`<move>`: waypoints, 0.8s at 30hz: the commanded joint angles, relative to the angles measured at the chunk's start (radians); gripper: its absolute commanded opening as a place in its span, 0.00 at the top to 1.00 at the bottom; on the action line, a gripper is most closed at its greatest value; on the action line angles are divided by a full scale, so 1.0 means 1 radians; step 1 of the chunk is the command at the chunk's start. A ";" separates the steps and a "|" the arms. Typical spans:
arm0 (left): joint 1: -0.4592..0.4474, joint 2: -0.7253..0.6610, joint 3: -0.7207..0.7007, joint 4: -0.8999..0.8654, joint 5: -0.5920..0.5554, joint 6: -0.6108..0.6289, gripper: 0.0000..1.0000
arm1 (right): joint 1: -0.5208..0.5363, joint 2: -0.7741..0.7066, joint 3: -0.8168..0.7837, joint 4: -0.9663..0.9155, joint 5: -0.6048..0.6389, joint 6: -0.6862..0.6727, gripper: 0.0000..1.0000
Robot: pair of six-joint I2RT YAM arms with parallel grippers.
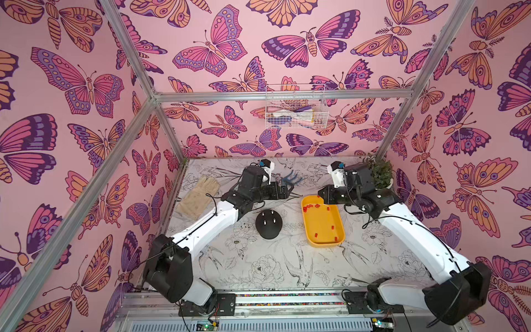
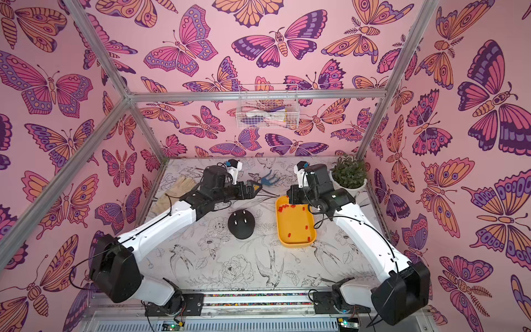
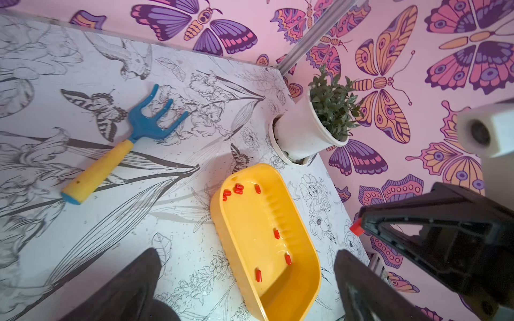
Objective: Cover the protruding screws with screw protection sleeves
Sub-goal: Pick up the screw protection sleeve from the storage box.
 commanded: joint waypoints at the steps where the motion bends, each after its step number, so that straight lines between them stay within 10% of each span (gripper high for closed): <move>1: 0.043 -0.048 -0.044 -0.111 0.006 0.005 0.00 | 0.061 -0.016 0.004 0.013 0.077 -0.060 0.90; 24: 0.129 -0.180 -0.166 -0.323 -0.253 0.067 0.00 | 0.286 0.198 0.159 0.011 0.261 -0.129 0.91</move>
